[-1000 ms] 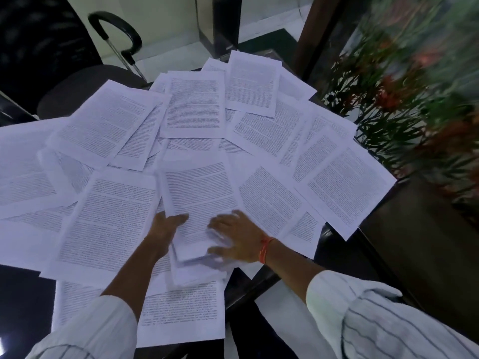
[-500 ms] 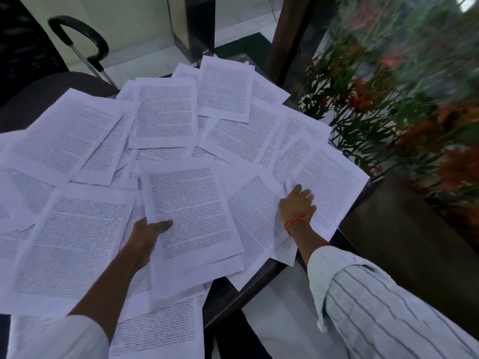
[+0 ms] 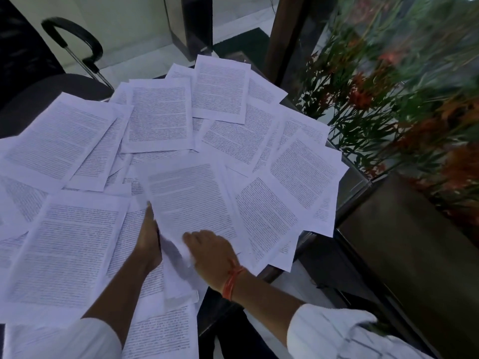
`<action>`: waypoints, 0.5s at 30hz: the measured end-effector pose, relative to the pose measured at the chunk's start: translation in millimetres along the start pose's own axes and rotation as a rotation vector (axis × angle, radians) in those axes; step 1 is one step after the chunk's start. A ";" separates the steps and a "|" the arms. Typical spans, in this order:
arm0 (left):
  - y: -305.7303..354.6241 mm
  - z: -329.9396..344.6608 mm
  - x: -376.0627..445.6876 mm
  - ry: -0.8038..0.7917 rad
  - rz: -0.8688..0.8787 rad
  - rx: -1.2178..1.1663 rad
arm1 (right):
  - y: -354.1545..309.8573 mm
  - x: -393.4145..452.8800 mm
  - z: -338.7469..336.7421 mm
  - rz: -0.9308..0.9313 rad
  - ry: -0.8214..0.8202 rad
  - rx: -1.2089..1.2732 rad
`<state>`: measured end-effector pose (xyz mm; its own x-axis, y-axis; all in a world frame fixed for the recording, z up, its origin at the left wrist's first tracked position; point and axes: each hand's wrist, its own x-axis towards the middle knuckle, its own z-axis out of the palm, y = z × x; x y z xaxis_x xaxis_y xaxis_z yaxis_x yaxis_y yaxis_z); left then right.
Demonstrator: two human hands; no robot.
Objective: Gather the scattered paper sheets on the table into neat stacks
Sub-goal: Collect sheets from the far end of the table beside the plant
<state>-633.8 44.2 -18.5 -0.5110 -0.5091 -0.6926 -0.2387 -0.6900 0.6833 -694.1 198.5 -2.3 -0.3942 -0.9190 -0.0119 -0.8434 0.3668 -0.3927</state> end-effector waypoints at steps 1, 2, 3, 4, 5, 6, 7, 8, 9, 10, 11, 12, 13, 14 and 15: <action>1.5 -0.5 -0.4 -0.043 0.016 -0.043 | 0.6 1.4 2.0 -0.019 -0.102 -0.004; 2.3 -1.2 -1.1 -0.063 0.014 -0.068 | 3.0 2.7 1.4 -0.021 -0.212 0.030; 1.7 -0.2 -2.6 -0.053 0.003 -0.057 | 6.8 4.2 -2.2 -0.011 -0.330 0.111; -1.0 0.5 -0.8 -0.016 -0.010 -0.019 | 13.7 6.2 -7.7 0.017 -0.425 0.233; -4.4 1.7 1.6 0.028 -0.021 0.047 | 22.2 9.4 -16.1 0.060 -0.486 0.367; -7.4 0.6 5.1 0.099 -0.017 0.124 | 33.4 12.7 -25.5 0.112 -0.478 0.484; -9.8 -1.9 9.4 0.150 -0.007 0.187 | 50.3 18.4 -32.6 0.182 -0.377 0.549; -10.1 -4.1 12.3 0.178 -0.009 0.221 | 71.0 25.7 -39.7 0.276 -0.216 0.529; -9.1 -5.9 14.1 0.188 -0.017 0.205 | 95.5 33.8 -46.4 0.383 -0.079 0.426; -6.1 -7.6 14.6 0.201 -0.016 0.187 | 122.8 41.4 -52.7 0.496 -0.008 0.267; -2.4 -9.2 14.0 0.222 -0.008 0.170 | 148.6 48.5 -59.6 0.605 -0.017 0.113; 1.0 -11.1 14.1 0.247 -0.003 0.155 | 170.4 53.8 -65.9 0.699 -0.083 0.000; 3.5 -12.9 14.2 0.264 0.003 0.134 | 187.9 58.0 -70.7 0.769 -0.173 -0.055; 5.5 -15.9 14.8 0.278 0.008 0.115 | 202.3 61.2 -72.7 0.815 -0.249 -0.067; 7.0 -18.2 14.1 0.284 0.012 0.099 | 211.9 64.1 -73.7 0.839 -0.295 -0.056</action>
<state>-627.6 22.7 -27.7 -0.2663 -0.6501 -0.7116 -0.3203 -0.6367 0.7015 -925.0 228.0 -18.5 -0.7865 -0.3416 -0.5146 -0.3389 0.9352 -0.1028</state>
